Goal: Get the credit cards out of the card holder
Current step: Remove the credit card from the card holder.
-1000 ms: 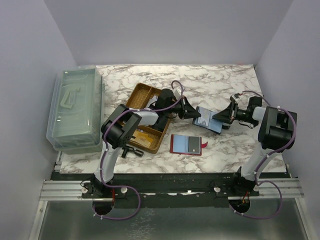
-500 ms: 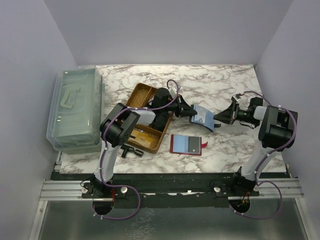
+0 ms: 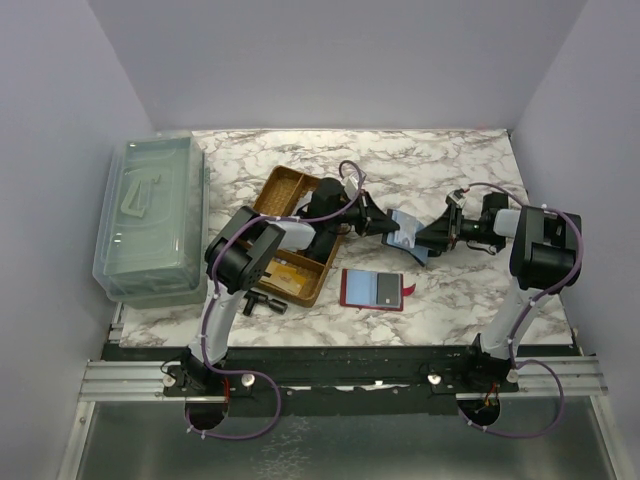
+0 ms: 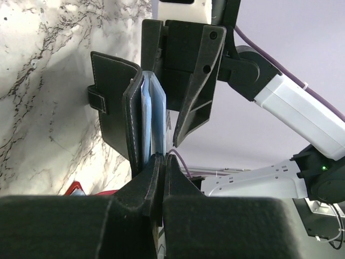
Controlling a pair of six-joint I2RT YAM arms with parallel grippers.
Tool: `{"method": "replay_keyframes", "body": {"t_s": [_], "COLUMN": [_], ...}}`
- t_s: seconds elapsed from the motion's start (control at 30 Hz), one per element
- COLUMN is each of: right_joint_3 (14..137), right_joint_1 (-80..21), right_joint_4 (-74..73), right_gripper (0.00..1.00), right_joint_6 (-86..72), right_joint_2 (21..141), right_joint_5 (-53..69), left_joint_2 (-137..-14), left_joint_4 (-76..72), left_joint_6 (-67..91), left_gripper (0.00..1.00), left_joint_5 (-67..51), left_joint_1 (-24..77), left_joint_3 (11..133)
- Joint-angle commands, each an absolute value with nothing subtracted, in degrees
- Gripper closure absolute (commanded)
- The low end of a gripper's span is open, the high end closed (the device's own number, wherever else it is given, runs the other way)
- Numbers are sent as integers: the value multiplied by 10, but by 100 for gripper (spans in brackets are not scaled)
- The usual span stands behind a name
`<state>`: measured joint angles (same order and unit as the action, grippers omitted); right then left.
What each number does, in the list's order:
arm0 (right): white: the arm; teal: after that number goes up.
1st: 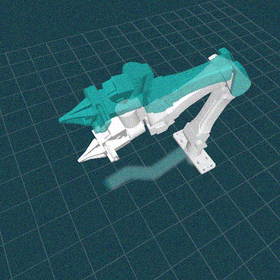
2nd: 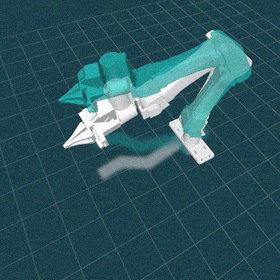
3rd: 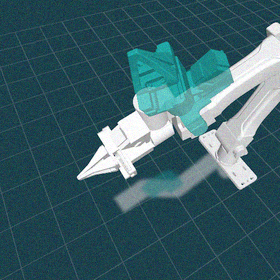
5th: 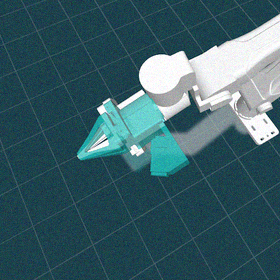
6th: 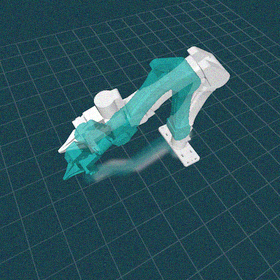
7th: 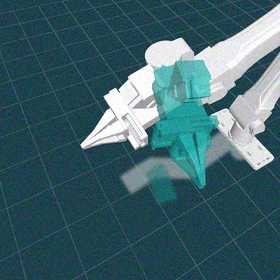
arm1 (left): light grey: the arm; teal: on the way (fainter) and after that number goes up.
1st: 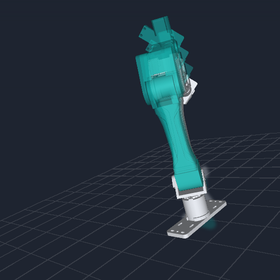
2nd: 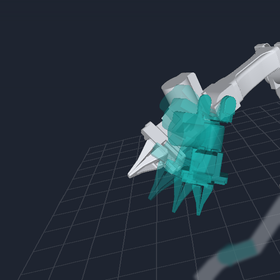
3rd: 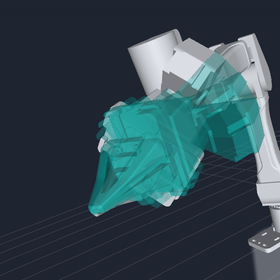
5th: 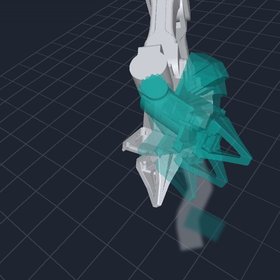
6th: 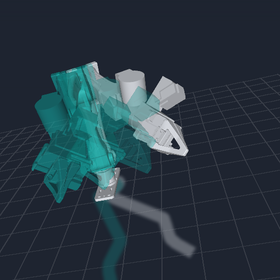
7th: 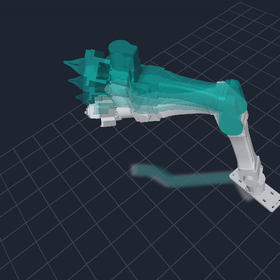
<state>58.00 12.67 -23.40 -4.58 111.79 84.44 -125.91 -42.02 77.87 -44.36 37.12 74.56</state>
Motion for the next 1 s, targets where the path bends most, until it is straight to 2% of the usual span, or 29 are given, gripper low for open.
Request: {"method": "replay_keyframes", "body": {"t_s": [0.0, 0.27, 0.33, 0.43, 0.5, 0.53, 0.7, 0.73, 0.97], "right_joint_3": [593, 582, 577, 566, 564, 564, 558, 557, 549], "right_joint_1": [119, 118, 117, 117, 118, 118, 124, 125, 127], "right_joint_4": [-204, -134, -110, -79, -70, -68, -64, -62, -53], "right_gripper": [55, 61, 69, 92, 99, 100, 100, 100, 100], "right_joint_6": [-77, -157, -179, -205, -208, -206, -198, -198, -202], "right_joint_2": [1132, 1135, 1136, 1137, 1137, 1135, 1124, 1121, 1107], "right_joint_5": [864, 923, 928, 934, 938, 939, 957, 962, 985], "left_joint_2": [-1276, -1287, -1288, -1285, -1280, -1277, -1253, -1247, -1198], "left_joint_4": [-475, -476, -476, -476, -476, -476, -476, -476, -475], "left_joint_6": [801, 804, 804, 803, 800, 799, 801, 800, 791], "left_gripper": [100, 100, 100, 100, 100, 97, 66, 63, 60], "left_joint_5": [-463, -464, -463, -461, -457, -455, -447, -446, -436], "left_joint_1": [382, 394, 397, 397, 397, 395, 380, 376, 349], "left_joint_3": [768, 776, 776, 772, 767, 765, 740, 733, 697]}}
